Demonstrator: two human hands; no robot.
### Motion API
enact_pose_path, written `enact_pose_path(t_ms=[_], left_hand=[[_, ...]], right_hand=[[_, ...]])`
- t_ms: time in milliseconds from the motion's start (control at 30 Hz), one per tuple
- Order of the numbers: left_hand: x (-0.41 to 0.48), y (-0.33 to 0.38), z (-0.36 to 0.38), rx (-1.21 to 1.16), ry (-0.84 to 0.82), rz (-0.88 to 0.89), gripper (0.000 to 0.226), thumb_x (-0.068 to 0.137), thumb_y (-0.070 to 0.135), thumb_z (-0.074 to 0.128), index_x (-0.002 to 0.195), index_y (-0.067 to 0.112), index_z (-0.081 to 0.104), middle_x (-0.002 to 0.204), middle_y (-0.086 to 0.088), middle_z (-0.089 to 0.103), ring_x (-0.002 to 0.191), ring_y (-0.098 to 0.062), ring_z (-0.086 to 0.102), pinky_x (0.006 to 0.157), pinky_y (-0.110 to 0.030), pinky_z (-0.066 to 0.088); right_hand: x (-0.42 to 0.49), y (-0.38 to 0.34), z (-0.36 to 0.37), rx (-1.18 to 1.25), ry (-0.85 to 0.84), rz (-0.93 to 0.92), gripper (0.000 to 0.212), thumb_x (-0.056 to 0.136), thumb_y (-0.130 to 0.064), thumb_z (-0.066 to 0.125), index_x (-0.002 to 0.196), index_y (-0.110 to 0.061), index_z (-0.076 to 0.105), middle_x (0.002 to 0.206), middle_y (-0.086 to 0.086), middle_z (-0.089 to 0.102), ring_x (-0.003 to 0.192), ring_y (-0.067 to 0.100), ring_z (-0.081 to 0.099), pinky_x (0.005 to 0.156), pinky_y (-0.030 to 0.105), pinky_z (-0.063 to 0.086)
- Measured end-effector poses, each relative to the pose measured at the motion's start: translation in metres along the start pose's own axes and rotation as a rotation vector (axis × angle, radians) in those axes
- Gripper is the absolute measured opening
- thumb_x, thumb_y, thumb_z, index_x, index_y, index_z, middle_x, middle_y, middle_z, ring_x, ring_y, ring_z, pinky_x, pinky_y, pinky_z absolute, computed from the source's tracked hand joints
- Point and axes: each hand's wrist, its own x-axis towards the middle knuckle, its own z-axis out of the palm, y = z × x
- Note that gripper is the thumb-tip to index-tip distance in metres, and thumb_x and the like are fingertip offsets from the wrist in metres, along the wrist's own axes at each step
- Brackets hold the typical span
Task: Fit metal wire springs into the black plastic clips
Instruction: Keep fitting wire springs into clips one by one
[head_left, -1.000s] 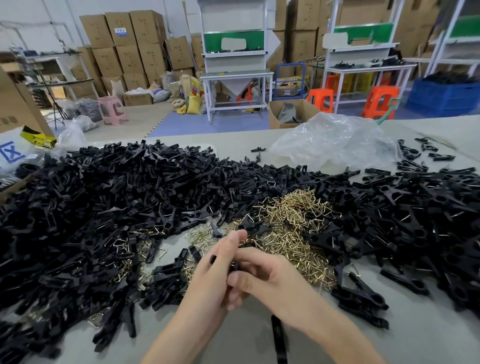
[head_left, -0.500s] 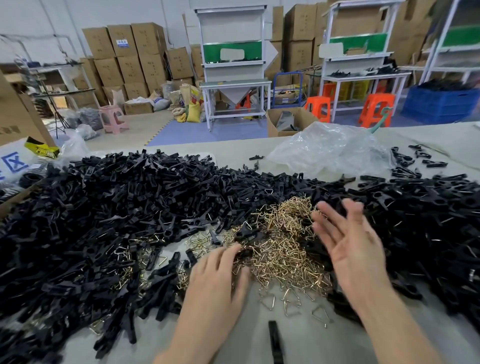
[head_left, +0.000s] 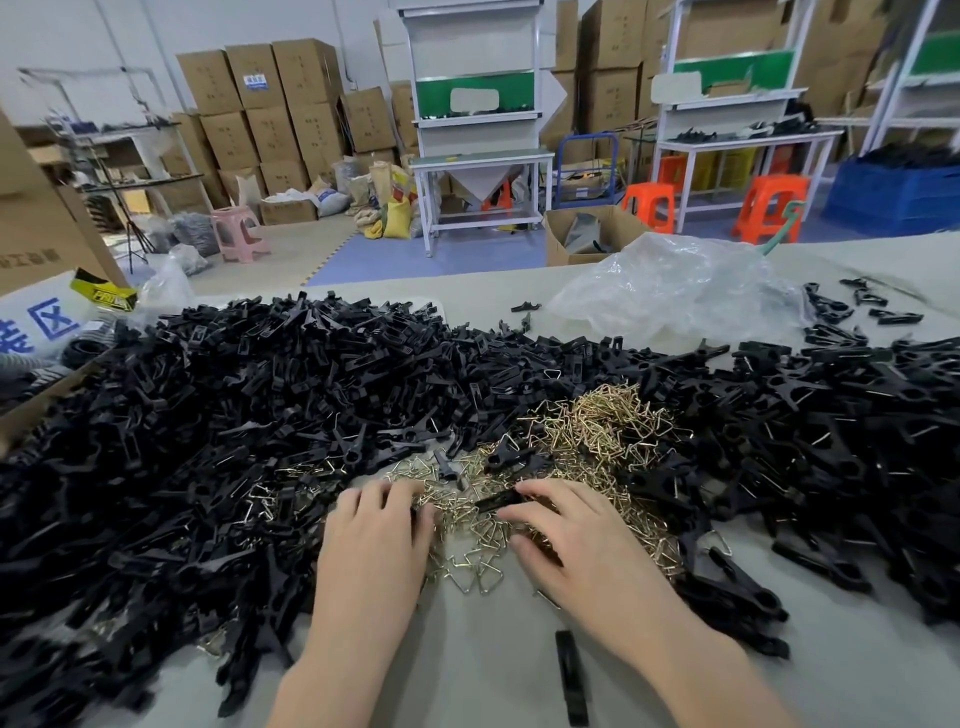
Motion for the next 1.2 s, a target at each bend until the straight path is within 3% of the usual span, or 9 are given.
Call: enact_pose_path(t_ms=[100,300,433,533,667,800,933,1067,1200], left_hand=[[0.002,0.001,0.0,0.002,0.067,0.077,0.013,0.087,0.015,0.075,0.098,0.01,0.073,0.092,-0.008,0.071,0.082,-0.032,0.063,0.076,-0.045,0.056],[0.006,-0.015,0.001,-0.161,0.056,-0.113,0.034,0.1,0.0,0.049,0.13,0.011,0.061,0.118,-0.005,0.068,0.099,-0.023,0.052,0.084,-0.031,0.041],[0.003,-0.007,-0.006,-0.273,0.088,-0.162,0.033,0.1,0.004,0.048,0.13,0.01,0.061,0.123,-0.004,0.065,0.111,-0.023,0.055,0.093,-0.03,0.041],[0.0,0.001,-0.012,-0.526,0.149,-0.218,0.027,0.1,0.01,0.048,0.119,0.018,0.066,0.107,0.003,0.067,0.094,-0.024,0.061,0.084,-0.033,0.048],[0.003,0.014,-0.016,-0.881,0.12,-0.337,0.034,0.099,0.006,0.049,0.096,0.033,0.07,0.088,0.004,0.068,0.05,0.001,0.05,0.049,-0.012,0.041],[0.004,0.022,-0.014,-1.428,-0.041,-0.445,0.031,0.099,0.004,0.056,0.097,0.025,0.079,0.091,0.001,0.077,0.076,-0.006,0.067,0.068,-0.015,0.054],[0.003,0.027,-0.015,-1.766,-0.127,-0.409,0.028,0.078,0.011,0.069,0.104,0.014,0.079,0.096,-0.007,0.076,0.086,-0.013,0.071,0.076,-0.016,0.055],[-0.002,0.032,-0.019,-1.728,-0.064,-0.371,0.028,0.077,0.013,0.07,0.102,0.018,0.079,0.095,-0.007,0.077,0.086,-0.015,0.071,0.076,-0.018,0.056],[-0.01,0.039,-0.024,-1.321,-0.009,-0.15,0.024,0.094,0.008,0.064,0.1,0.027,0.077,0.095,0.004,0.076,0.091,-0.007,0.071,0.076,-0.014,0.052]], right_hand=[[0.001,0.0,0.0,-0.001,-0.002,-0.006,0.034,0.106,-0.044,0.042,0.137,-0.043,0.054,0.148,-0.021,0.04,0.141,0.001,0.027,0.115,0.014,0.005],[0.002,-0.004,-0.003,0.024,0.047,0.029,0.038,0.104,-0.045,0.037,0.139,-0.04,0.053,0.121,-0.024,0.048,0.116,-0.003,0.036,0.106,0.018,0.03],[0.006,-0.009,0.001,-0.061,0.089,0.083,0.046,0.102,-0.047,0.041,0.143,-0.032,0.053,0.105,-0.014,0.049,0.099,0.008,0.045,0.093,0.025,0.039],[0.01,-0.014,0.006,-0.143,0.159,0.089,0.03,0.092,-0.038,0.068,0.12,-0.029,0.07,0.095,-0.008,0.05,0.087,0.014,0.053,0.083,0.031,0.048],[0.008,-0.014,0.007,-0.106,0.182,0.076,0.018,0.094,-0.037,0.062,0.11,-0.029,0.066,0.11,-0.011,0.055,0.104,0.009,0.053,0.097,0.029,0.047],[0.008,-0.015,-0.005,0.105,0.29,0.092,0.028,0.099,-0.047,0.047,0.116,-0.032,0.063,0.109,-0.024,0.06,0.105,-0.008,0.046,0.096,0.013,0.033],[0.006,-0.02,-0.012,0.511,0.307,0.185,0.033,0.095,-0.056,0.047,0.116,-0.038,0.066,0.1,-0.025,0.06,0.097,-0.004,0.059,0.081,0.007,0.041],[0.006,-0.022,-0.016,0.773,0.226,0.234,0.032,0.095,-0.053,0.048,0.119,-0.045,0.069,0.095,-0.015,0.06,0.078,0.003,0.061,0.068,0.011,0.043],[0.008,-0.026,-0.02,0.976,0.161,0.264,0.024,0.087,-0.052,0.058,0.105,-0.047,0.073,0.081,-0.003,0.072,0.074,0.011,0.066,0.069,0.018,0.05]])
